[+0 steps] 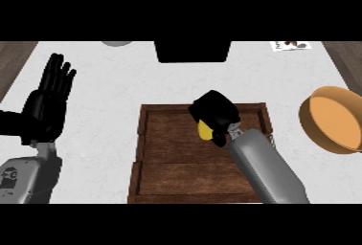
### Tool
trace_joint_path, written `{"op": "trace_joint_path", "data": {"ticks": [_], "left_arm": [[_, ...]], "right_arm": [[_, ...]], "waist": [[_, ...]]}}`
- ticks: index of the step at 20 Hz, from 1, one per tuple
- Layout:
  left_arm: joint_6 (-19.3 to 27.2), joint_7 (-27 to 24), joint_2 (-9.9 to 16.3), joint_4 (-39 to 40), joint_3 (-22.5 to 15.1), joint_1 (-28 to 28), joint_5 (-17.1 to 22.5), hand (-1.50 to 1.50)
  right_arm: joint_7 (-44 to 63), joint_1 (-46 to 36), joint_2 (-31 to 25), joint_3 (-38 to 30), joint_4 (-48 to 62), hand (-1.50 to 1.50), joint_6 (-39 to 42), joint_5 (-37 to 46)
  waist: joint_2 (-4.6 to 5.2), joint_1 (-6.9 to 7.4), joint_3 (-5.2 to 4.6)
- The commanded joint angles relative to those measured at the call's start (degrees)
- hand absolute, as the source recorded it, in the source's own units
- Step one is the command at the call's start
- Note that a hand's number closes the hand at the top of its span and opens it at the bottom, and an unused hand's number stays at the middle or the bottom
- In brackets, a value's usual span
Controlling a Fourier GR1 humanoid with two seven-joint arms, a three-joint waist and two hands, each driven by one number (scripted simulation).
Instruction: Pick the lemon from the tray and place it in the pot
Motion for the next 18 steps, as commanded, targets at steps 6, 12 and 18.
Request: {"op": "trace_joint_path", "data": {"ticks": [6,12,18], "left_arm": [[-0.5,-0.2,-0.7,0.9,-1.1,-0.2,-0.2,0.00],[-2.0,-0.3,0.6,1.5,-0.2,-2.1,0.5,0.00],[-0.3,-0.6,-0.5,1.4,0.0,-0.3,-0.6,0.00]], "right_arm": [[42.1,-8.7,2.1,-15.4,-3.8,1.50,-12.3,-0.4],[65.5,-17.4,2.1,-13.8,-4.9,1.50,-19.1,10.7],[76.0,-15.3,2.1,-10.4,-11.6,1.50,-18.6,19.8]], "waist": [[-0.09,1.92,-0.20],[0.13,2.38,-0.20],[-0.12,0.32,-0.08]]}}
